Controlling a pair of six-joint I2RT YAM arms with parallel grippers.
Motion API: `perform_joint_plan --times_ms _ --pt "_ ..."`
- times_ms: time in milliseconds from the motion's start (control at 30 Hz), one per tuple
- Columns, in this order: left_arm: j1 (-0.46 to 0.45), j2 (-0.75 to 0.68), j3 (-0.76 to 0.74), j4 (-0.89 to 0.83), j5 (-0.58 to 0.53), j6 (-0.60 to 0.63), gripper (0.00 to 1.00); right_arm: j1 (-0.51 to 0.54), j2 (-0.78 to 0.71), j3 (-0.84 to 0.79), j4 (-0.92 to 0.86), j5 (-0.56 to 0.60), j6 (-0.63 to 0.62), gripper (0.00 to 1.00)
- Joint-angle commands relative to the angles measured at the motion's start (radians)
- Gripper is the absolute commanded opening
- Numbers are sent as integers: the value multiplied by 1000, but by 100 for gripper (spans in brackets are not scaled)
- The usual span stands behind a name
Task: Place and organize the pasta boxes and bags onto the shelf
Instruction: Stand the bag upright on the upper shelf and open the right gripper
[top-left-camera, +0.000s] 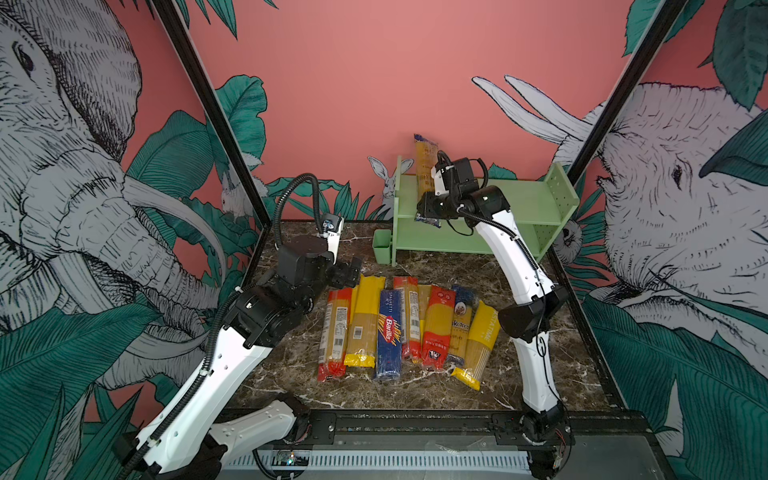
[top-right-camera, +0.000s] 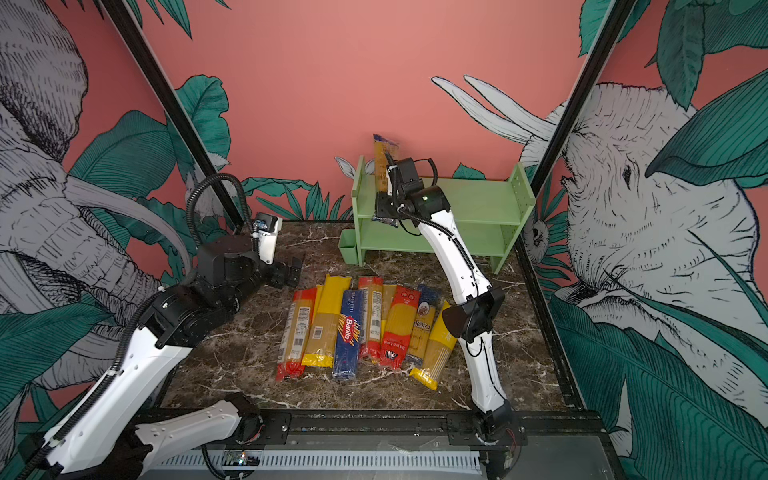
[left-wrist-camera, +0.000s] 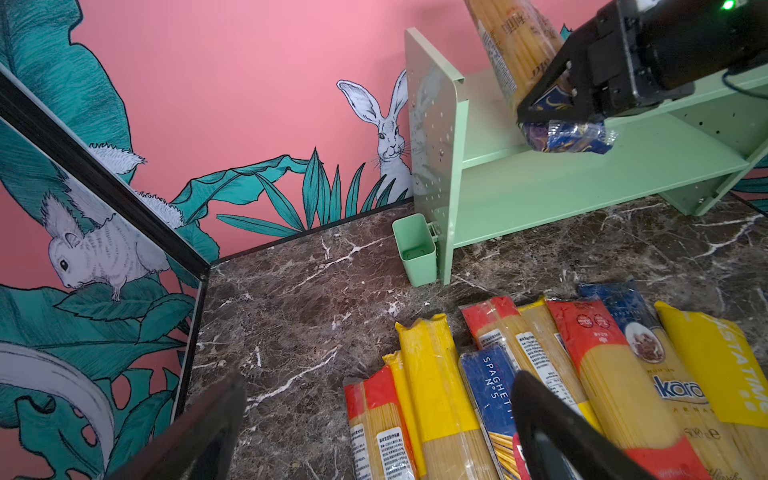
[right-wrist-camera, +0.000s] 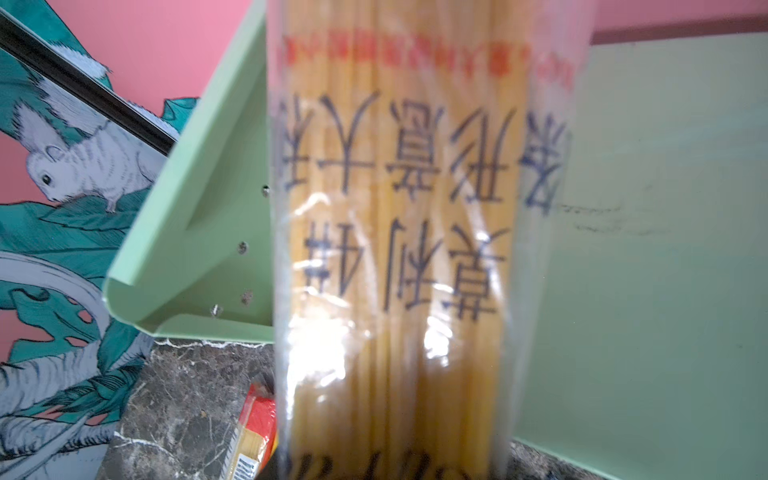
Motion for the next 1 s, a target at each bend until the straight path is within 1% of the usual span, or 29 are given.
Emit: perform_joint_plan --times_ms 0,200,400,500,633,700,867,933,967 --pt "5 6 5 -9 -23 -38 99 -8 -10 56 232 -39 28 20" --pt "5 -3 -5 18 -46 -47 99 -10 29 55 275 -86 84 21" --pt "6 0 -5 20 -71 -25 99 -11 62 62 315 -125 150 26" --pt "6 2 -2 20 -61 -20 99 -10 75 59 309 -149 174 32" --pt "7 2 -12 23 -62 -18 99 -6 75 57 290 -153 170 37" --pt "7 5 -15 23 -63 -13 99 -7 71 57 276 -149 164 42" --pt "7 11 -16 24 -58 -4 99 -6 56 46 239 -136 138 62" --pt "8 16 -17 24 -57 1 99 -7 51 36 230 -129 138 73" --pt "8 18 -17 26 -55 5 99 -7 48 33 226 -125 138 75"
